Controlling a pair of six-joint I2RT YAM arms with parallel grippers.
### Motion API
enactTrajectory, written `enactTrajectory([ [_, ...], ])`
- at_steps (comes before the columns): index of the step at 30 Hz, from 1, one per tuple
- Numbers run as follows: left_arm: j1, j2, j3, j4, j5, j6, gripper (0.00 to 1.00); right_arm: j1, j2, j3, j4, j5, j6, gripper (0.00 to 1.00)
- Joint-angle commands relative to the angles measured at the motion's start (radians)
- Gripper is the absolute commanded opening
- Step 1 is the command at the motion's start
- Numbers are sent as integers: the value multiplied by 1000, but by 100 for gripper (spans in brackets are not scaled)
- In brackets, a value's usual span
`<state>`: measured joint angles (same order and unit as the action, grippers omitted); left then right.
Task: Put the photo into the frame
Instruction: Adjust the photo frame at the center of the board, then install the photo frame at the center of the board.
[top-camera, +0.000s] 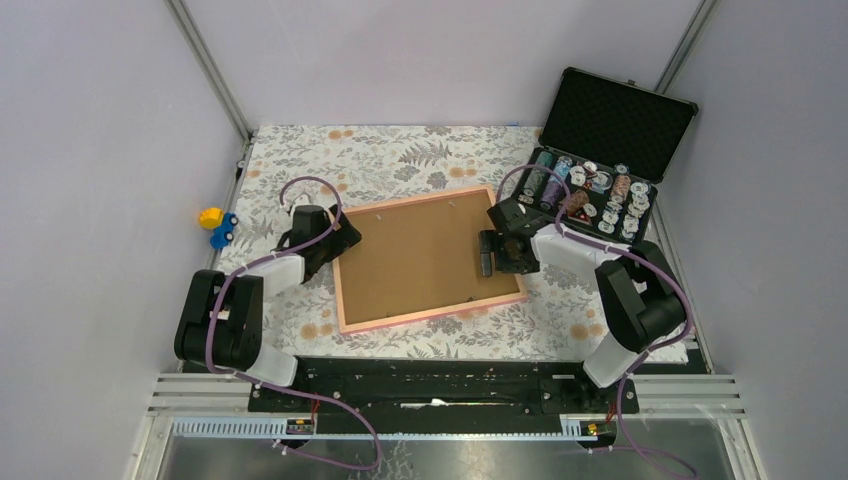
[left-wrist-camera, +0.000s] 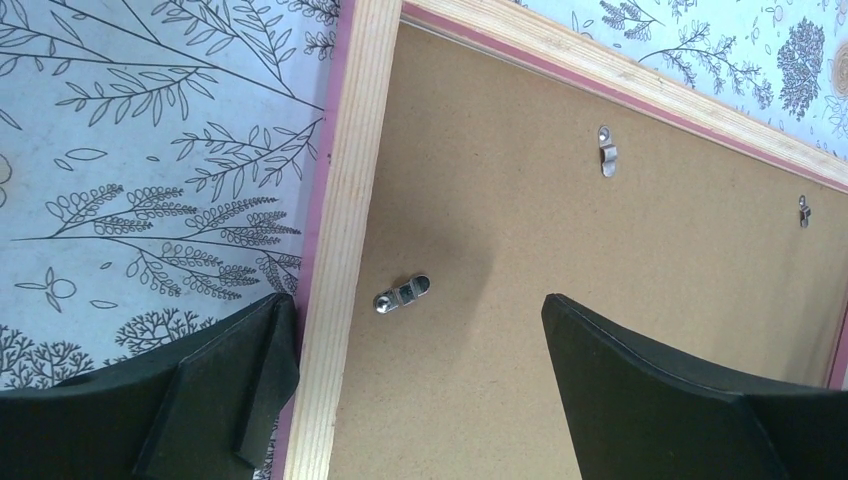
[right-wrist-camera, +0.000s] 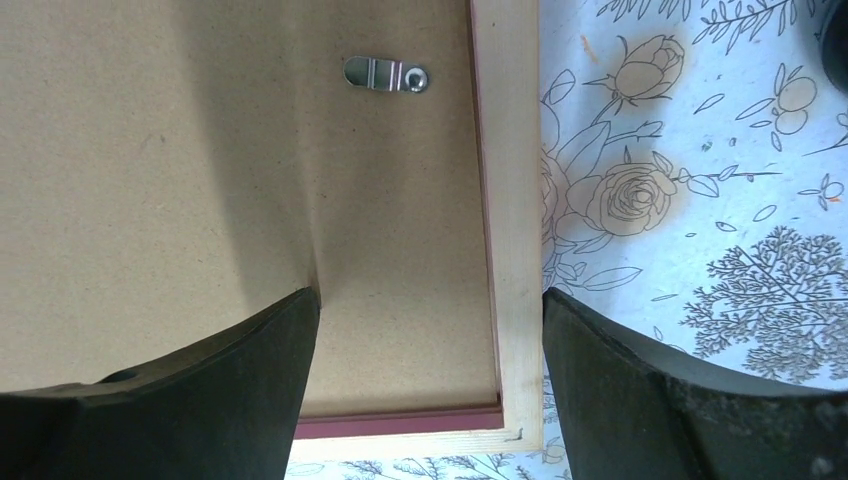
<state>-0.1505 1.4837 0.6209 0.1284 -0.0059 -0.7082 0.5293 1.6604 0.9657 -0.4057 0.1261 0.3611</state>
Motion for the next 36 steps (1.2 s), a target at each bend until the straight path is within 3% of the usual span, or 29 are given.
enactTrajectory([
  [1,-34,-60,-23,-13,190,-17,99,27,-47,-62,229,-276,154,88],
  [5,-65,-180,16,-171,53,45,99,23,-119,-109,187,-112,130,99],
  [10,-66,-321,-31,-223,43,-19,99,10,-106,9,53,-30,61,100],
  [15,-75,-307,-35,-263,16,-43,99,-43,-78,63,56,-81,10,100],
  [19,-77,-270,39,-408,-177,-70,99,-55,-54,84,88,-124,-22,100],
  [22,-77,-243,85,-478,-212,-86,98,-54,-35,95,96,-66,-41,100],
  [26,-89,-282,6,-414,-153,-123,98,-61,17,120,101,6,-80,97],
  [30,-90,-321,-87,-317,-61,-135,99,-111,50,90,158,-122,-73,82],
  [36,-93,-328,-193,-174,0,-155,99,-120,91,69,206,-114,-102,73],
])
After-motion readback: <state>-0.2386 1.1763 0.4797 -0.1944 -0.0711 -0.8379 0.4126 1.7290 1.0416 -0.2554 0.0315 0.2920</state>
